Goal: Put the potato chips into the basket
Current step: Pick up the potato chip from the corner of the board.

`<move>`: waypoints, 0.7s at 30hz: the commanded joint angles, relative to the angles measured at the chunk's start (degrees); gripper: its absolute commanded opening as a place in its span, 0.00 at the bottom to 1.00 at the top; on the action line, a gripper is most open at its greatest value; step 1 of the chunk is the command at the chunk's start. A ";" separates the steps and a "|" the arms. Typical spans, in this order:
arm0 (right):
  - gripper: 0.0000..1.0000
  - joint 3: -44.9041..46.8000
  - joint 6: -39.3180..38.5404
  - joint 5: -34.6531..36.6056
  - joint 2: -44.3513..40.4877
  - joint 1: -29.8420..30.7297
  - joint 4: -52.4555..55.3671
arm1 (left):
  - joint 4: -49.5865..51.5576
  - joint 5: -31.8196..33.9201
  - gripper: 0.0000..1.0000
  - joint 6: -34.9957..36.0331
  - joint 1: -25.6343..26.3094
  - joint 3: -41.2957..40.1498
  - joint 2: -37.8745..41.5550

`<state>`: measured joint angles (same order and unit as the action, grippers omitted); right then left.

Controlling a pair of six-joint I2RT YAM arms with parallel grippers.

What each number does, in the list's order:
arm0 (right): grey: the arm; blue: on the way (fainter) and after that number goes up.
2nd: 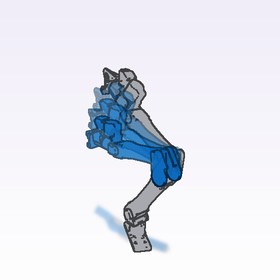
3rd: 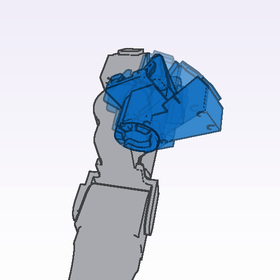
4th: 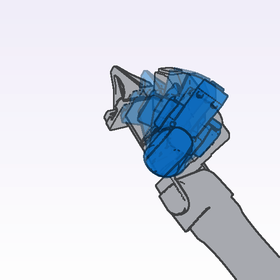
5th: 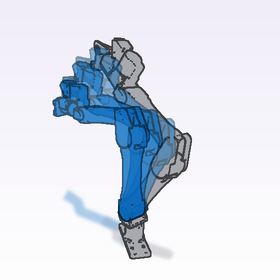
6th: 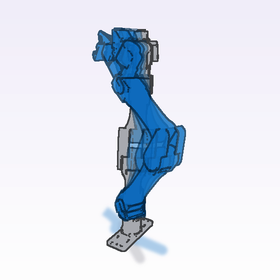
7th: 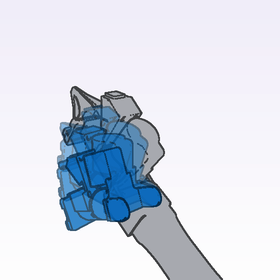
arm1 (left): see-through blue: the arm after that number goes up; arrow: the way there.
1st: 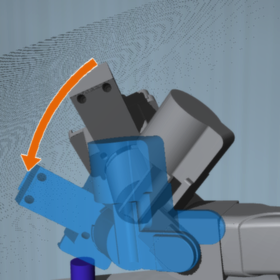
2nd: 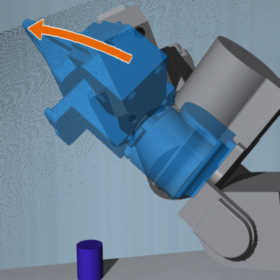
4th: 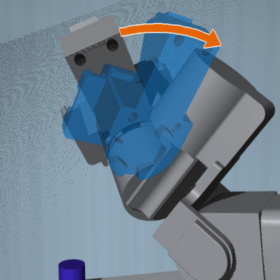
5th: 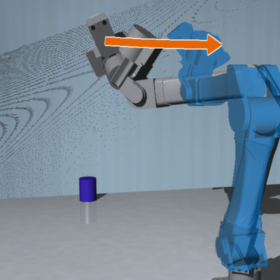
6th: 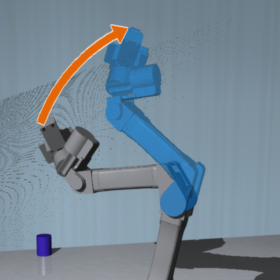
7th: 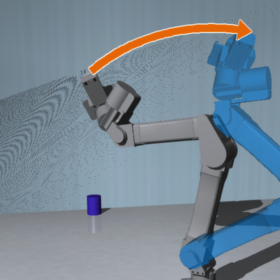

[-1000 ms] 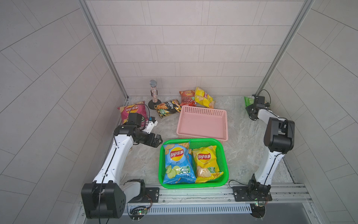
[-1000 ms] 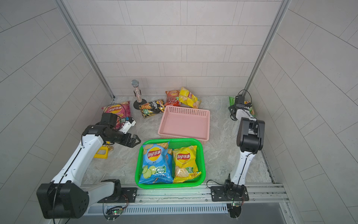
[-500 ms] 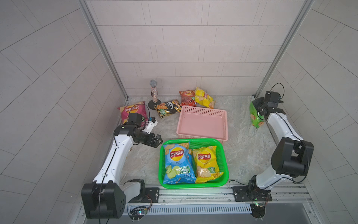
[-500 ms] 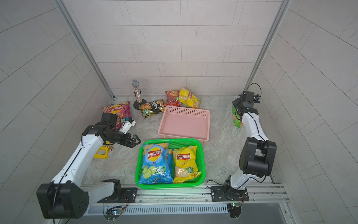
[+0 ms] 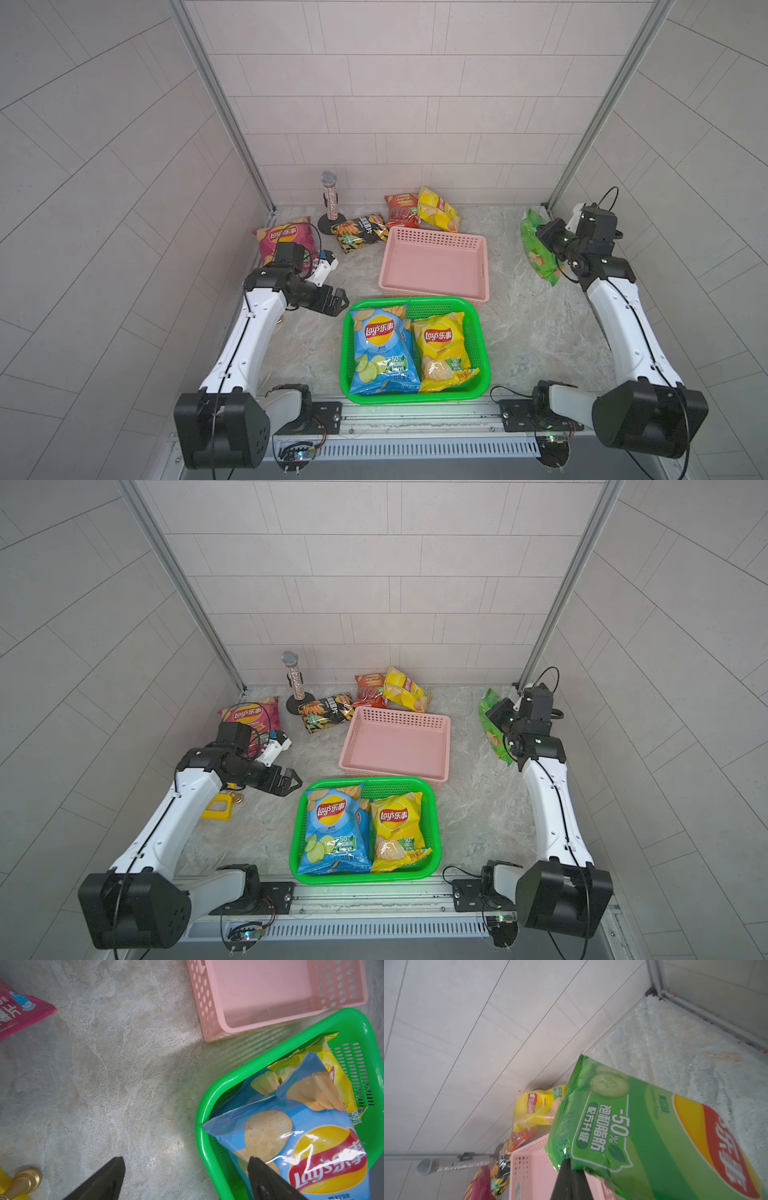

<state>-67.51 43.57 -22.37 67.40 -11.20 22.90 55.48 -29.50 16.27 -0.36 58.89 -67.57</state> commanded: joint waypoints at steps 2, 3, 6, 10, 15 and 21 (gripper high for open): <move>0.00 -4.23 -9.85 -11.91 -3.28 4.92 11.04 | 0.05 -0.21 1.00 -0.32 -0.12 0.10 0.20; 0.00 -4.98 -11.20 -13.46 -3.71 6.52 13.25 | 0.06 -0.21 1.00 -0.27 -0.15 0.02 0.19; 0.00 -6.12 -14.61 -18.41 -5.00 11.81 19.39 | 0.06 -0.30 1.00 -0.26 -0.10 0.13 0.03; 0.00 -6.55 -18.27 -23.62 -6.55 17.38 24.95 | 0.06 -0.30 1.00 -0.27 -0.11 0.08 -0.02; 0.00 -5.18 -21.73 -31.97 -8.29 19.75 25.01 | 0.07 -0.39 1.00 -0.19 -0.11 0.13 -0.10; 0.00 -2.64 -23.82 -38.46 -9.13 23.92 20.99 | 0.06 -0.37 1.00 -0.23 -0.10 0.10 -0.02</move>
<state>-70.94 22.61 -55.46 58.89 10.96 46.30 55.48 -29.52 16.27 -0.36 58.89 -67.57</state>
